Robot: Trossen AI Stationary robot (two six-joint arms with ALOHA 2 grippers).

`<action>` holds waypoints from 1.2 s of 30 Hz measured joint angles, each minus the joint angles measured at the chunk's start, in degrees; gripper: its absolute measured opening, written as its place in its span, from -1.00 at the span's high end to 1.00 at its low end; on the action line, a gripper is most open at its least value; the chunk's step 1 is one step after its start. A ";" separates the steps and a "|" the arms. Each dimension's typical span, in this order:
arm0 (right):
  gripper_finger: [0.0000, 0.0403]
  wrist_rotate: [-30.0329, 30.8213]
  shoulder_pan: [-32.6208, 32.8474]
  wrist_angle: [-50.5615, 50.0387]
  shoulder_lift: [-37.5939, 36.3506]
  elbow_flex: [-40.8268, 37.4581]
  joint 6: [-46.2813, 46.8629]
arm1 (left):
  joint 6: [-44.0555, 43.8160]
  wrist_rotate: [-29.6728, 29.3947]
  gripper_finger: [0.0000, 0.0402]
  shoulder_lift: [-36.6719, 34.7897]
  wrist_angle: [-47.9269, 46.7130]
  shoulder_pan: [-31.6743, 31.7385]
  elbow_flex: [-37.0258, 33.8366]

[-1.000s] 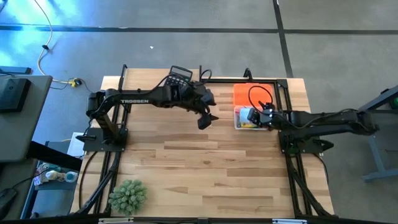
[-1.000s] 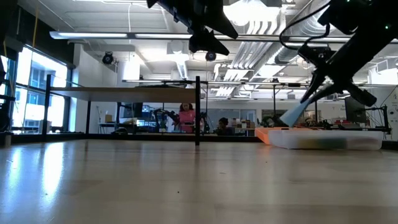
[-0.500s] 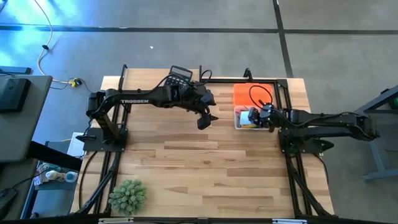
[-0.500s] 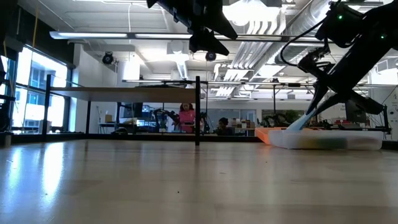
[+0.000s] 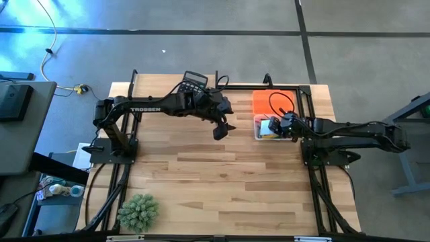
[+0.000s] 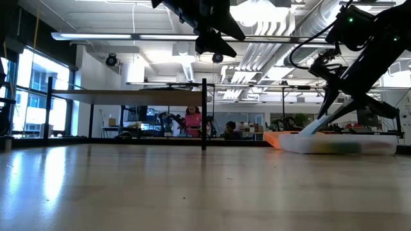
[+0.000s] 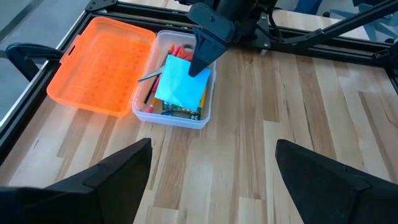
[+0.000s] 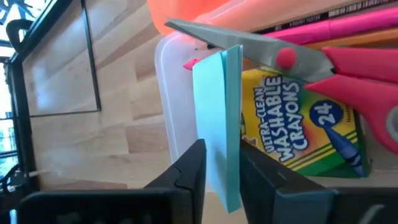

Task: Pack school essentials
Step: Put the blue sticky notes into the orange supply box, then adjust the red scissors

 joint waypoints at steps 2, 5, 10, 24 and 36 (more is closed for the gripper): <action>0.59 0.88 0.00 0.02 0.00 0.00 -0.10 | 0.00 0.00 -0.63 0.00 0.00 0.00 0.00; 0.53 0.99 0.00 0.00 0.00 0.00 -0.87 | 0.00 0.00 -0.63 0.00 0.00 0.00 0.00; 0.50 0.68 0.00 -1.10 -0.07 0.76 -2.11 | 0.00 0.00 -0.63 0.00 0.02 0.00 0.00; 0.50 6.24 0.00 -16.41 -0.07 9.48 -3.72 | 0.00 0.00 -0.63 0.00 0.02 -0.01 0.00; 0.55 15.77 0.00 -14.54 1.72 14.95 -12.95 | 1.30 0.02 -0.63 0.02 -2.61 0.79 -0.02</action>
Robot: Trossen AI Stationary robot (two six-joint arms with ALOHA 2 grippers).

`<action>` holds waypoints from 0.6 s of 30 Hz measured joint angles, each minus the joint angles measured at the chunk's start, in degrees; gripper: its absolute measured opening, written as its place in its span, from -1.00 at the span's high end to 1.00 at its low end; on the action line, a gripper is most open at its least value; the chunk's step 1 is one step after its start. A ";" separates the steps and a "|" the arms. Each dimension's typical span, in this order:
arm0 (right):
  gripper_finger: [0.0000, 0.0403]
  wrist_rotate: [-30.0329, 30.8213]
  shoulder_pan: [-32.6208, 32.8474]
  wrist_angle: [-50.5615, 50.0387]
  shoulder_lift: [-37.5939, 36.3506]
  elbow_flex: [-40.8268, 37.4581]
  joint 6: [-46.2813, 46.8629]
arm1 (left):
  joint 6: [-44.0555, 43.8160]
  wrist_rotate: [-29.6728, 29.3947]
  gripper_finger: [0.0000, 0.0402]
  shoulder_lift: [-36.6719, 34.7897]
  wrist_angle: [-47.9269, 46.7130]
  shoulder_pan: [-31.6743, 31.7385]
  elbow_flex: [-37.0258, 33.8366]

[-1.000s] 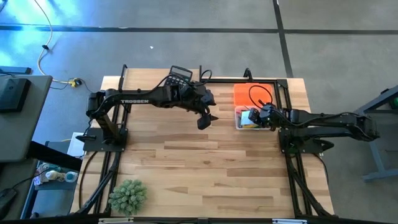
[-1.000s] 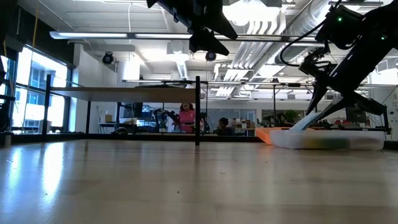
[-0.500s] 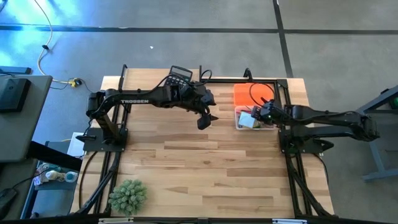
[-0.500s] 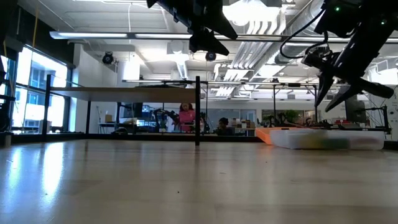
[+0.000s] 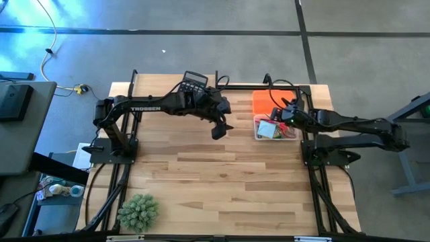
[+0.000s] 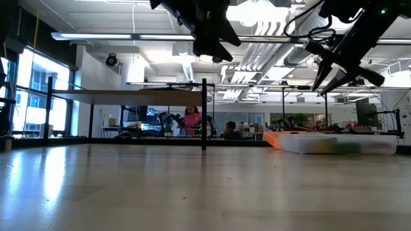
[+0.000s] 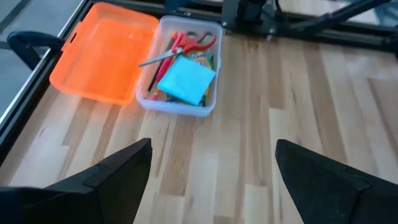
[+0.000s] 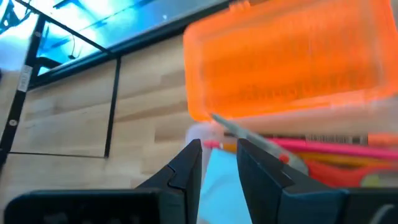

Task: Pack school essentials
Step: Adjust the red scissors

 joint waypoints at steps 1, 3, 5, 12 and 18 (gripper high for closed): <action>0.56 0.68 0.00 0.35 0.67 0.52 -1.02 | 0.30 -0.02 -0.63 0.01 -0.55 0.18 0.00; 0.58 1.44 -0.26 0.47 2.19 1.90 -2.54 | 0.82 -0.02 -0.63 0.02 -1.23 0.53 0.00; 0.59 1.56 -1.14 0.52 4.03 3.35 -4.31 | 1.56 0.00 -0.63 0.02 -1.81 0.80 0.00; 0.59 -0.89 -5.84 -0.84 10.17 7.89 -10.25 | 5.37 0.00 -0.63 0.02 -3.62 0.80 0.00; 0.59 -9.01 -10.76 -1.43 14.79 8.45 -12.04 | 6.11 -0.49 -0.63 0.02 -3.46 0.82 0.00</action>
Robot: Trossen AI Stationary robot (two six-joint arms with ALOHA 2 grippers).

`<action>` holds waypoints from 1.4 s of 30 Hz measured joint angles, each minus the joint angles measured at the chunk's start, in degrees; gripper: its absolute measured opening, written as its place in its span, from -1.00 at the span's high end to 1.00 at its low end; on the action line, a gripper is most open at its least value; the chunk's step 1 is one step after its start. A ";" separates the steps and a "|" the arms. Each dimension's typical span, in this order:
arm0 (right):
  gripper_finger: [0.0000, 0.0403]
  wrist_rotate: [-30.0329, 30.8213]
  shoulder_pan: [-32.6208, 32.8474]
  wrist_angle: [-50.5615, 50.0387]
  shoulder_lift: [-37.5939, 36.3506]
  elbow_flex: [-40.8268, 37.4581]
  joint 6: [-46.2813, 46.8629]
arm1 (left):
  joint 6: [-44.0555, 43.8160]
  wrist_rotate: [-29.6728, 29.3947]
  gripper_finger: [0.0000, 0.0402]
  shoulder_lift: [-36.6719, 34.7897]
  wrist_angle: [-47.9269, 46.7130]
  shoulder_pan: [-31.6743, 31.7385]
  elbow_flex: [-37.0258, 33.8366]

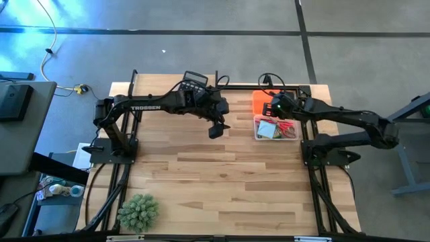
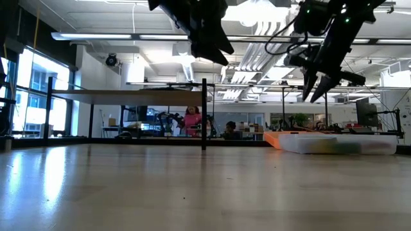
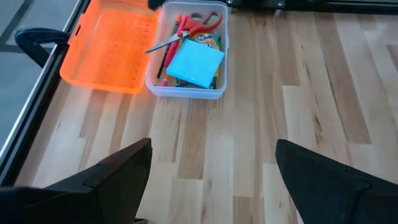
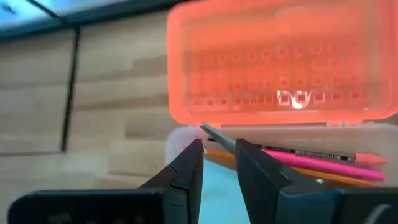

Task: Pack school essentials
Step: Adjust the red scissors

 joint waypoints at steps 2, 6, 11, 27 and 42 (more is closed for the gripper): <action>0.59 -2.44 -1.54 0.11 1.76 0.00 -1.86 | -0.04 -0.49 -0.63 0.00 0.02 0.00 0.00; 0.59 -6.88 -4.16 0.31 5.15 0.00 -4.29 | -1.40 -1.62 -0.63 0.00 0.06 0.00 0.00; 0.59 -10.07 -5.90 1.43 7.87 0.00 -7.28 | -4.29 -1.79 -0.63 0.00 0.08 0.00 0.00; 0.59 -14.11 -8.20 5.68 17.05 0.00 -11.75 | -6.01 -4.27 -0.63 0.00 0.19 -0.04 0.00; 0.59 -20.85 -7.82 10.66 19.34 -0.02 -13.17 | -6.02 -4.27 -0.63 0.00 0.30 -0.04 0.00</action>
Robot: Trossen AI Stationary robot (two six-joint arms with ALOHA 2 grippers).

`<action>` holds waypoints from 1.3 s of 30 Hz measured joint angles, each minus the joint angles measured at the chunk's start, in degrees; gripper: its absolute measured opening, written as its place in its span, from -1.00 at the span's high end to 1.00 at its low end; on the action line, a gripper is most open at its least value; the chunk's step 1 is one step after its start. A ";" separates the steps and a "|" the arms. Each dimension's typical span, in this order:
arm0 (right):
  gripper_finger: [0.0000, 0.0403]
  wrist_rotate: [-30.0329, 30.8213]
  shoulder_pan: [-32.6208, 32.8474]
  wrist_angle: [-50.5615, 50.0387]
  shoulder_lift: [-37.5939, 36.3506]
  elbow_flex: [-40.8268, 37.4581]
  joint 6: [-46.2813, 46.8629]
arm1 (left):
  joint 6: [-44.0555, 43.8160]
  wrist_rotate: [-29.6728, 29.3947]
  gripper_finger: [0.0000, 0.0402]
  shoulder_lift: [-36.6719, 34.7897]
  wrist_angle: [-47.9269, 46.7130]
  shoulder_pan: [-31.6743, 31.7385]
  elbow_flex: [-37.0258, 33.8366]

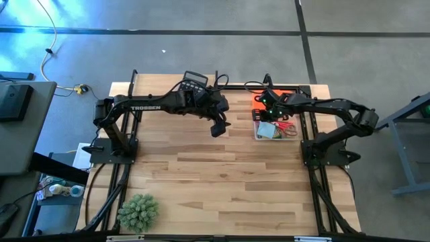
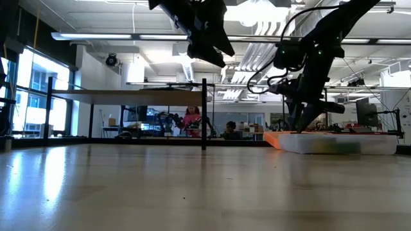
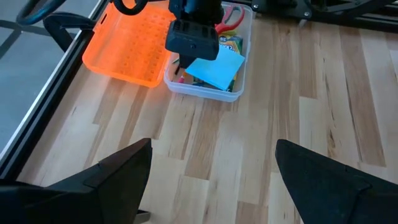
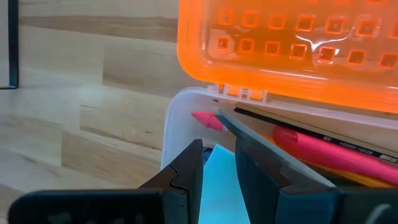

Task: Pack school essentials
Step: Adjust the red scissors, then move the orange supply box to the center of the table

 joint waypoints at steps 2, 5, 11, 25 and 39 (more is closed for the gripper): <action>0.59 0.35 0.02 -0.01 0.00 0.00 -0.01 | 0.03 0.00 -0.63 0.00 0.04 0.00 0.00; 0.59 0.67 0.01 0.01 0.00 0.00 -0.02 | 0.03 0.00 -0.63 0.00 0.12 0.00 0.00; 0.59 0.65 0.34 0.76 -1.90 0.00 -0.11 | -0.02 0.00 -0.63 0.00 0.13 0.00 0.00; 0.59 3.21 0.33 1.06 -10.23 0.00 1.07 | -0.04 0.01 -0.63 0.00 0.02 0.00 0.00; 0.59 -7.79 7.12 -5.64 -16.13 0.02 -14.41 | 2.04 0.48 -0.63 0.00 -7.54 0.70 0.00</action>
